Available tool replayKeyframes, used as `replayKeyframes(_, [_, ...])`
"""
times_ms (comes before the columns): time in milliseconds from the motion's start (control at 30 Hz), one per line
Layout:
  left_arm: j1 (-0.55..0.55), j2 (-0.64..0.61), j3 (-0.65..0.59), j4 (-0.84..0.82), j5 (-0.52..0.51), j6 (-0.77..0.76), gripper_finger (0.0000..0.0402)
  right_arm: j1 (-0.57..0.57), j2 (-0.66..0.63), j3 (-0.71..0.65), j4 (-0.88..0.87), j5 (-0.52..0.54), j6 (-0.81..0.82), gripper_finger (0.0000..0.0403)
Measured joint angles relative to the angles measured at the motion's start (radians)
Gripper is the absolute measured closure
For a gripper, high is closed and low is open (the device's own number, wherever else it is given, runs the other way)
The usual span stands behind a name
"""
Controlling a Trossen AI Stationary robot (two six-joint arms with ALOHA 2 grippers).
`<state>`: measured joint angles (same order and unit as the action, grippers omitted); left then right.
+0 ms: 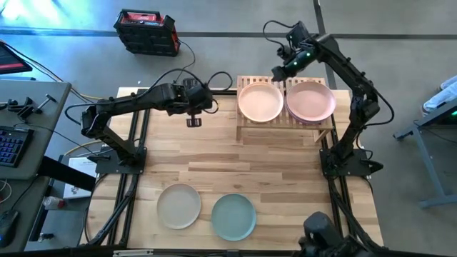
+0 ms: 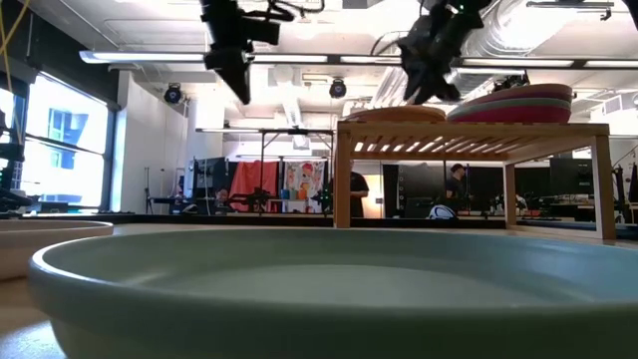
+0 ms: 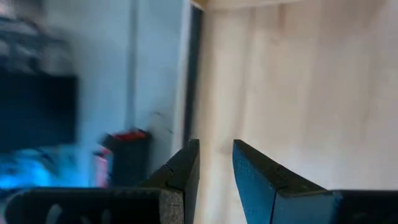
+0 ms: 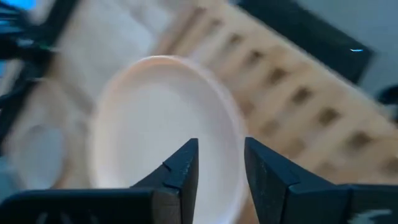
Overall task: Place and stack plates onto a shelf
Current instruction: Stack the blue plate on top of the light orange plate on the shelf
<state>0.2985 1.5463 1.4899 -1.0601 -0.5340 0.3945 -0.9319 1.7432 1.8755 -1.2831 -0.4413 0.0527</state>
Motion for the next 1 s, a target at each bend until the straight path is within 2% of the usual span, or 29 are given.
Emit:
replayKeyframes(133, [0.0, 0.0, 0.0, -0.128, 0.142, -0.201, 0.0316, 0.041, 0.0, 0.061, -0.069, -0.112, -0.007, 0.0295])
replayKeyframes(333, [-0.006, -0.001, -0.039, -0.22, 0.324, -0.415, 0.0316, 0.176, 0.0, 0.102, -0.188, -0.137, -0.045, 0.0295])
replayKeyframes(433, [-0.02, -0.001, -0.076, -0.254, 0.37, -0.477, 0.0316, 0.272, 0.0, 0.097, -0.234, -0.132, -0.054, 0.0295])
replayKeyframes(567, [-0.052, -0.001, -0.14, -0.294, 0.379, -0.532, 0.0316, 0.417, 0.0, 0.083, -0.255, -0.107, -0.033, 0.0295])
replayKeyframes(767, [-0.097, -0.021, -0.252, -0.309, 0.379, -0.599, 0.0316, 0.62, 0.0, 0.079, -0.222, 0.045, 0.14, 0.0295])
replayKeyframes(1000, [-0.169, -0.107, -0.388, -0.313, 0.379, -0.695, 0.0316, 0.816, 0.0, 0.079, -0.183, 0.212, 0.399, 0.0295])
